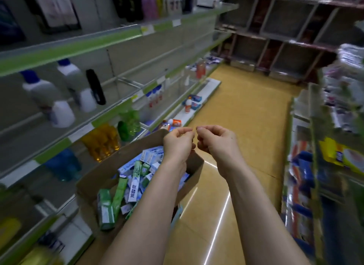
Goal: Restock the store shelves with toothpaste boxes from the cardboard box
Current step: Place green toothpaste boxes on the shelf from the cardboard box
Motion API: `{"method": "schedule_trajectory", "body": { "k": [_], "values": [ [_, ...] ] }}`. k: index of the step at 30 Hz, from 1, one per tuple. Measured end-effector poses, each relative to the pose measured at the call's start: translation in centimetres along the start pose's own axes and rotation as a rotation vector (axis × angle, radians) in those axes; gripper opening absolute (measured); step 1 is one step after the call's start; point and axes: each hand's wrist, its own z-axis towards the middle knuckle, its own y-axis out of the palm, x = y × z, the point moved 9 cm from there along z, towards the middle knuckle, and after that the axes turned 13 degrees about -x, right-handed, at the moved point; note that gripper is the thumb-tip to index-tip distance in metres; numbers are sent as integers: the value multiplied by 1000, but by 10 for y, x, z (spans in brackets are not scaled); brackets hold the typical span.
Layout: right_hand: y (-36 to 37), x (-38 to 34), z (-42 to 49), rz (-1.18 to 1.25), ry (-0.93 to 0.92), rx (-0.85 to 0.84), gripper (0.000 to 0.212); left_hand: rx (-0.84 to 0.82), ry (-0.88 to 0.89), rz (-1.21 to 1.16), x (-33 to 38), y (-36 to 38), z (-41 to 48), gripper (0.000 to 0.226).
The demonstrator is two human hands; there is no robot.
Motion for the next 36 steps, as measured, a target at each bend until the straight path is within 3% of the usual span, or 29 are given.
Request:
{"method": "schedule_trajectory", "body": {
  "k": [5, 15, 25, 36],
  "values": [
    [10, 30, 57, -100, 61, -153, 15, 185, -55, -8, -16, -31, 17, 10],
    [103, 104, 101, -171, 242, -447, 14, 591, -147, -124, -54, -160, -2, 14],
    [177, 158, 141, -267, 379, -456, 21, 639, -234, -207, -76, -260, 26, 16],
    [190, 262, 178, -312, 621, -188, 28, 495, -527, -167, -158, -328, 77, 11]
  ]
}}
